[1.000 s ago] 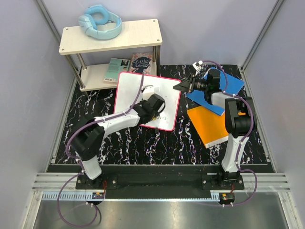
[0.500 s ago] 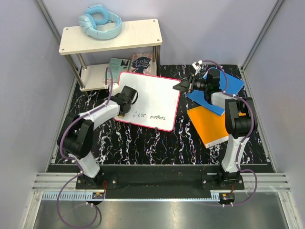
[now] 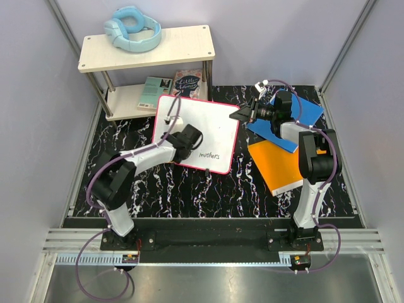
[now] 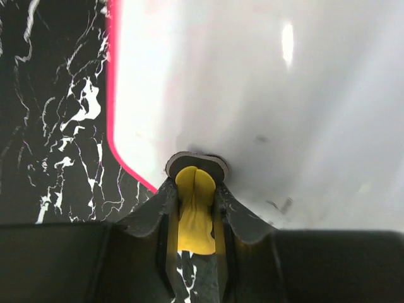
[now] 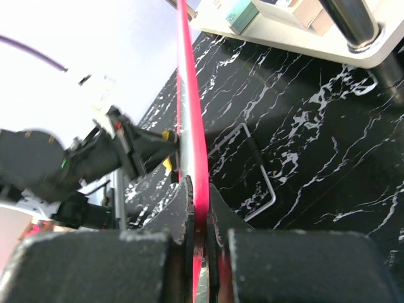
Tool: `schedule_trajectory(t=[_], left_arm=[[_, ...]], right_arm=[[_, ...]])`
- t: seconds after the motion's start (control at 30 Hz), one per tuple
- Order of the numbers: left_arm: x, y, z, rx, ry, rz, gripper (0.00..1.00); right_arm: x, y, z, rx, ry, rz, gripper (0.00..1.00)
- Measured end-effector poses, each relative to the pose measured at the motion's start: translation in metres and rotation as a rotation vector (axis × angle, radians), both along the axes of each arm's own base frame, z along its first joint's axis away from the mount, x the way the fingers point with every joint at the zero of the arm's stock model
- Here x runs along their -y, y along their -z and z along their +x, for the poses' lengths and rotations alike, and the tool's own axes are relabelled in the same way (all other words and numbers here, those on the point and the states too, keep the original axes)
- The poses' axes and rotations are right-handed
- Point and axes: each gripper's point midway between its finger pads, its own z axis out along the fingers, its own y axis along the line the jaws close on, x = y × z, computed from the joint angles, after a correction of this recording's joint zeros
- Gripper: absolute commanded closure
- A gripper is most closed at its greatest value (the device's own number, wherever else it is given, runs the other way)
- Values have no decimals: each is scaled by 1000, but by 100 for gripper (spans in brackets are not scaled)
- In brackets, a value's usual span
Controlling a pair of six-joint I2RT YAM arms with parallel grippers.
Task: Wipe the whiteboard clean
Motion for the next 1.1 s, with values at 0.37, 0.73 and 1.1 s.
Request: schedule_trajectory(t=[0.37,0.73,1.1], left_arm=[[70,-6,-15,11,202,77,100],[162,-18,-21,-16,380,-138,100],[156,-22,-17,6,393,-204,100]], right_arm=[[1,1,1,55,-5,-14,100],[1,1,2,71,-3,-17,100],[1,0,2,73,-4,-17,100]])
